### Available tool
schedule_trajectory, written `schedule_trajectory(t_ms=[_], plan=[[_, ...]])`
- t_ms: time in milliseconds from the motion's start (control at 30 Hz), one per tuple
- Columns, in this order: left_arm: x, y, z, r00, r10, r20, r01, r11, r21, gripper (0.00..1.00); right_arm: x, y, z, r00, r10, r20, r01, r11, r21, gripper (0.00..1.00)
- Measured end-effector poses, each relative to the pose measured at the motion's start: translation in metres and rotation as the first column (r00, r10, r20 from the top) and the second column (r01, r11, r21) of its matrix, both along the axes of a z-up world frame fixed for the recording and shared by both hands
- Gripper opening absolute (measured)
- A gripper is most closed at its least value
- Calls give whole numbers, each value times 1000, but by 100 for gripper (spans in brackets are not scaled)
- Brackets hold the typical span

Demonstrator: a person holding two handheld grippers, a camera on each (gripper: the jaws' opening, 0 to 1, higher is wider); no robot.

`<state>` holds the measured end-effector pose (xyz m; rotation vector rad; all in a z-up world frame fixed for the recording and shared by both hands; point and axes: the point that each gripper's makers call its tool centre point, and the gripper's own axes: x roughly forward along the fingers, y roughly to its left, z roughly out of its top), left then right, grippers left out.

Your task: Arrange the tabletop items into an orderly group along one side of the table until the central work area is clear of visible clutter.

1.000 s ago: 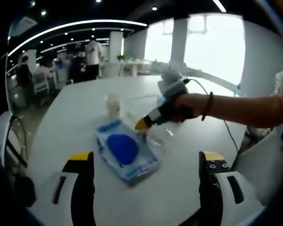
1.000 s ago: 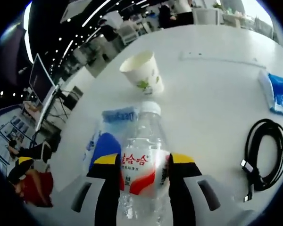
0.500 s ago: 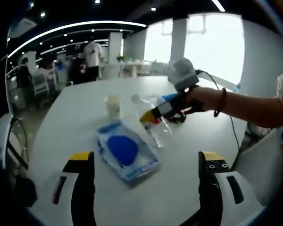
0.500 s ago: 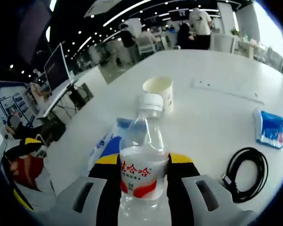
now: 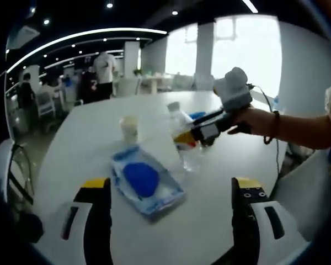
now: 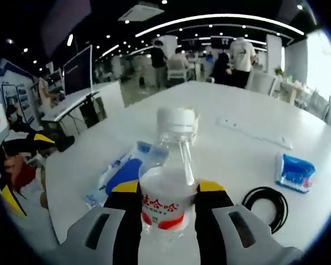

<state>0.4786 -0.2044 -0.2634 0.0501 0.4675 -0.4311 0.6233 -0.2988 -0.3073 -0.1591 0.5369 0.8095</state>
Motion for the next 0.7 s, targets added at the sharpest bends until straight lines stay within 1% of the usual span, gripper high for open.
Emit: schedule_trajectory(t_ms=[67, 167, 267, 367, 433, 700], plan=[[0, -1, 0, 1000, -6, 2, 6, 1000, -1, 87, -2, -4, 0, 1000, -6, 20, 6, 1000, 13, 36], [-1, -4, 0, 1000, -16, 2, 16, 1000, 2, 87, -3, -9, 2, 998, -26, 49, 24, 998, 56, 36], [-1, -5, 1, 1000, -23, 5, 23, 1000, 3, 86, -6, -14, -3, 998, -36, 50, 33, 998, 59, 36], [-2, -6, 1, 1000, -27, 7, 27, 1000, 6, 86, -4, -18, -1, 995, -59, 86, 53, 997, 62, 36], [-2, -6, 1, 1000, -28, 8, 28, 1000, 4, 86, -4, -21, 0, 994, -76, 81, 71, 996, 59, 37], [-2, -9, 3, 999, -41, 17, 41, 999, 6, 85, -20, -33, 0, 993, -91, 76, 88, 995, 41, 38]])
